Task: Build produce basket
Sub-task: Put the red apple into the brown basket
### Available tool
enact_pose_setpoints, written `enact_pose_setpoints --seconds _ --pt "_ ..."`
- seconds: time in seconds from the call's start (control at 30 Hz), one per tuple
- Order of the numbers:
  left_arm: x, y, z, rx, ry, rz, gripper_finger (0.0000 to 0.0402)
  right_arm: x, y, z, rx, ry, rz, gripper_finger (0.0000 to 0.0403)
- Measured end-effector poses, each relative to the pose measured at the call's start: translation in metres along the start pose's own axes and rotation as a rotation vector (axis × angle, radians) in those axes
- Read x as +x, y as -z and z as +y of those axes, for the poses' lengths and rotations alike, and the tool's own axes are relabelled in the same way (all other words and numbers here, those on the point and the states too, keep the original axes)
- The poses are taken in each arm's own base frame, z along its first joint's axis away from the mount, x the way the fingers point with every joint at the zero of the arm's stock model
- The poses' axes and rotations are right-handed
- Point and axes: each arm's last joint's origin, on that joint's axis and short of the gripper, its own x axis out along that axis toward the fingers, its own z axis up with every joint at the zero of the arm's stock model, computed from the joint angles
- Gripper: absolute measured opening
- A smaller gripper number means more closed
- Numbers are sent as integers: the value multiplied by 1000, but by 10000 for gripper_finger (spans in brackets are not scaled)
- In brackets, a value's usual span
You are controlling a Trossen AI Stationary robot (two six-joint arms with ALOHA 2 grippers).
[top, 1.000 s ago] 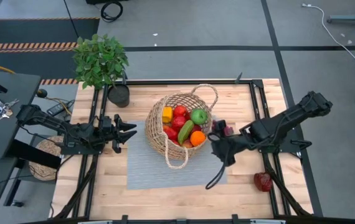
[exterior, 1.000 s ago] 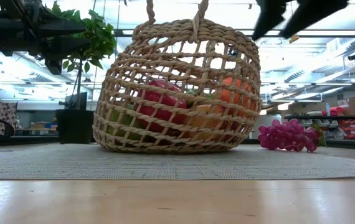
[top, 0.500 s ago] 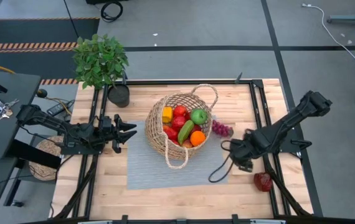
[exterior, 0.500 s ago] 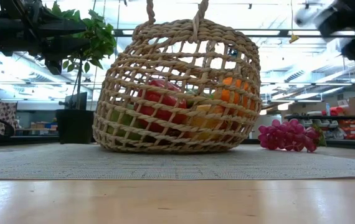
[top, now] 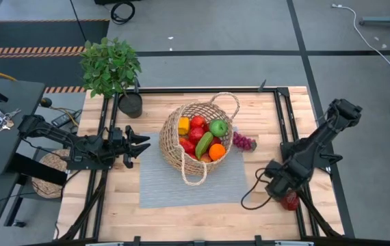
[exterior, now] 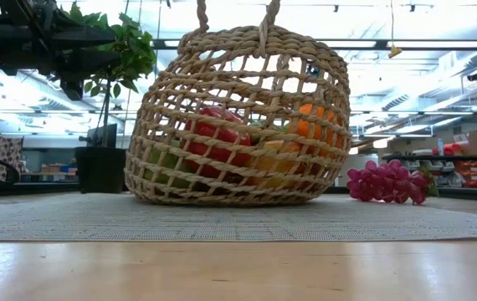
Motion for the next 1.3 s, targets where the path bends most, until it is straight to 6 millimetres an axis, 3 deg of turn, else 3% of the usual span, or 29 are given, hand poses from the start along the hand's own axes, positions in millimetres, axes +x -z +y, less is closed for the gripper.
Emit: enact_pose_setpoints --seconds 0.33,0.5,0.7,0.93,1.3 --pt "0 0 0 0 0 0 160 30 20 25 73 72 182 373" --pt "0 0 0 0 0 0 160 43 20 31 73 127 205 373" --pt "0 0 0 0 0 0 160 53 13 36 -52 150 145 373" --pt "0 0 0 0 0 0 160 58 7 43 -147 173 109 373" --pt "0 0 0 0 0 0 160 56 7 39 -158 212 87 373"
